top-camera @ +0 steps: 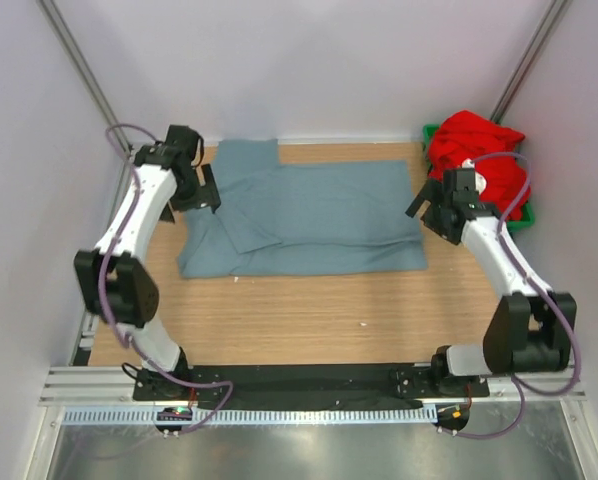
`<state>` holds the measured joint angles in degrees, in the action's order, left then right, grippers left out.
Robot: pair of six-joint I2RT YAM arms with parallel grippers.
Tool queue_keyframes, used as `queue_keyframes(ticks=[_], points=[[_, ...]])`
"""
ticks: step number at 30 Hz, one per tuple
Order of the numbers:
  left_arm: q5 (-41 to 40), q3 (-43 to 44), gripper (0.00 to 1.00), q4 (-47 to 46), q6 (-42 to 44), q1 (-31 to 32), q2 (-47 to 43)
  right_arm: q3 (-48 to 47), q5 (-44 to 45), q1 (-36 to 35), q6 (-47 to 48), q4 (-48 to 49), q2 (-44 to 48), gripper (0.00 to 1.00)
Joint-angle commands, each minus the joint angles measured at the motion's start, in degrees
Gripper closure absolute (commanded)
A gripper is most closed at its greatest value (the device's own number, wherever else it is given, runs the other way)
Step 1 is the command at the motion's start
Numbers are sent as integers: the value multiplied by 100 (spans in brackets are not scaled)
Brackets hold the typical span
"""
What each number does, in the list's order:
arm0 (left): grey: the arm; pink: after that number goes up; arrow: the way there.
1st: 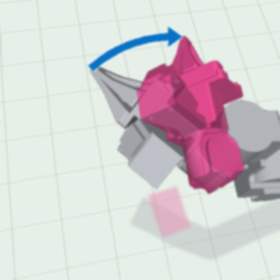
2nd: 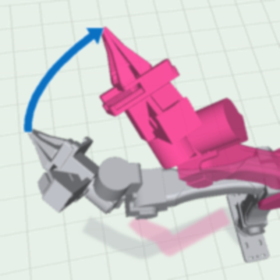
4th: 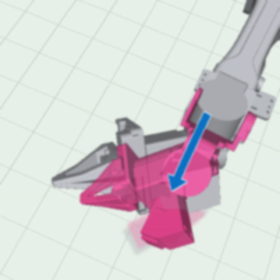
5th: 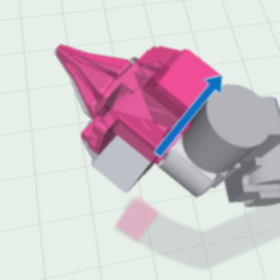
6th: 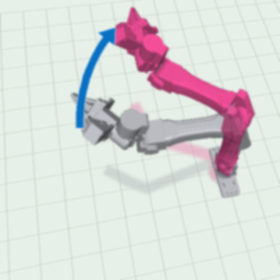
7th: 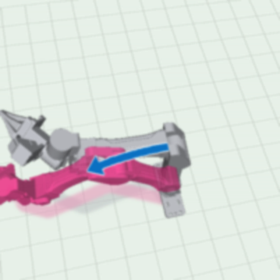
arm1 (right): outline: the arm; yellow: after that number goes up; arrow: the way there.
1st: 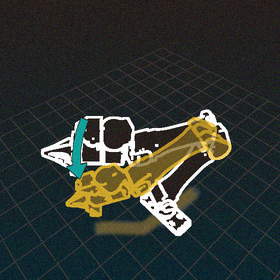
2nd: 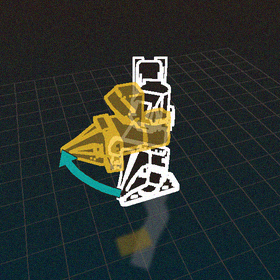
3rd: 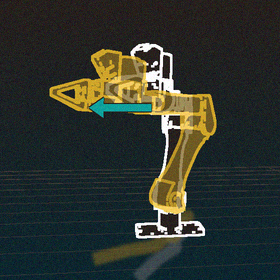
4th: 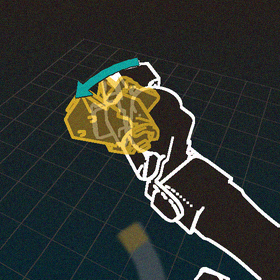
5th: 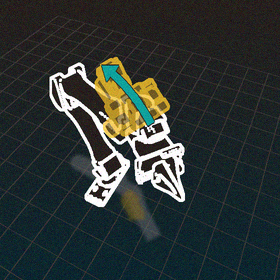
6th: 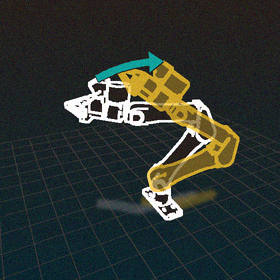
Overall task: Fold and stack the t-shirts
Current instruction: Fold the tshirt
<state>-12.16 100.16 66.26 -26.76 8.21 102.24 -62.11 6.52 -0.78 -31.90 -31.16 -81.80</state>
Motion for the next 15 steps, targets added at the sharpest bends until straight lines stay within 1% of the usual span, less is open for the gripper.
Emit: queue_keyframes(ticks=[1, 2, 3, 4, 5, 7, 10, 15], points=[[477, -1798, 0, -955, -566, -170, -1413, 874, -176, -1, -114, -128, 752, 0], [704, -2181, 0, -1322, -776, -214, -1930, 1067, -352, 7, -158, -58, 919, 0], [794, -2550, 0, -1491, -865, -266, -2196, 1408, -510, 155, -167, 21, 946, 0], [864, -3189, 0, -1658, -953, -345, -2399, 1534, -825, 191, -167, 100, 947, 1], [917, -3474, 0, -1973, -1128, -364, -2723, 1648, -941, 227, -159, 136, 920, 2], [935, -4071, 0, -2160, -1269, -425, -2893, 1921, -1205, 393, -141, 328, 841, 5], [865, -4547, 0, -2450, -1472, -434, -3051, 2097, -1478, 613, -141, 540, 789, 5], [593, -4953, 0, -2916, -1744, -451, -2990, 2185, -1838, 895, -106, 786, 490, 7]])
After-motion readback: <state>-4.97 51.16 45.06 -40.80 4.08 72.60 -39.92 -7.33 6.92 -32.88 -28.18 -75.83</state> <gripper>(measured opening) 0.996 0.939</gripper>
